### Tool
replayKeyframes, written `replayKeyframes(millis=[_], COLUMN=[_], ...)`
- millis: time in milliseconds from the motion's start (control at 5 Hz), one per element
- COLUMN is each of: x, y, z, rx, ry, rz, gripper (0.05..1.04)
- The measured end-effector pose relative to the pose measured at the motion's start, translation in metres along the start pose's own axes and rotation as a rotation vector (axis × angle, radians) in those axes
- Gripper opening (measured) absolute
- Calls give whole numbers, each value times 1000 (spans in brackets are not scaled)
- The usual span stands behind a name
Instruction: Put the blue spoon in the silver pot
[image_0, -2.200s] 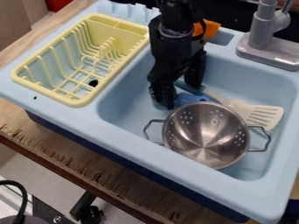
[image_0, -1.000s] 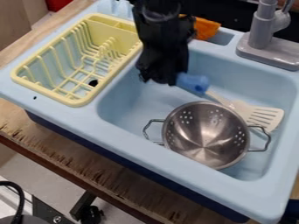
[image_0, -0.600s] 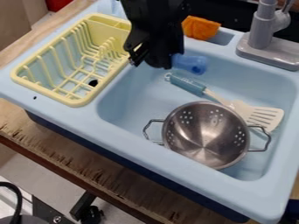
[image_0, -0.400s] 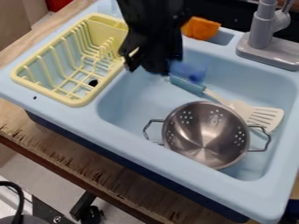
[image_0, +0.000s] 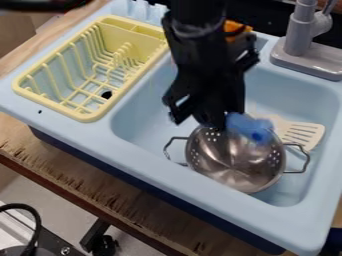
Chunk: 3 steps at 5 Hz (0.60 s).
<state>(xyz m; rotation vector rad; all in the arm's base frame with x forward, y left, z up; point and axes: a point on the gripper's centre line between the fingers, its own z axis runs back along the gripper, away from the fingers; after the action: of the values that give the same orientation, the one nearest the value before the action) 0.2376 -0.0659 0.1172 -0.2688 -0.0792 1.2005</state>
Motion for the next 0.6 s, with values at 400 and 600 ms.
replayKeyframes(millis=[400,600], x=[-9,-7], y=[10,7], z=[-16,-16], rx=[77,61], ry=[24,-1], rz=[-58,-79], gripper=[529,837])
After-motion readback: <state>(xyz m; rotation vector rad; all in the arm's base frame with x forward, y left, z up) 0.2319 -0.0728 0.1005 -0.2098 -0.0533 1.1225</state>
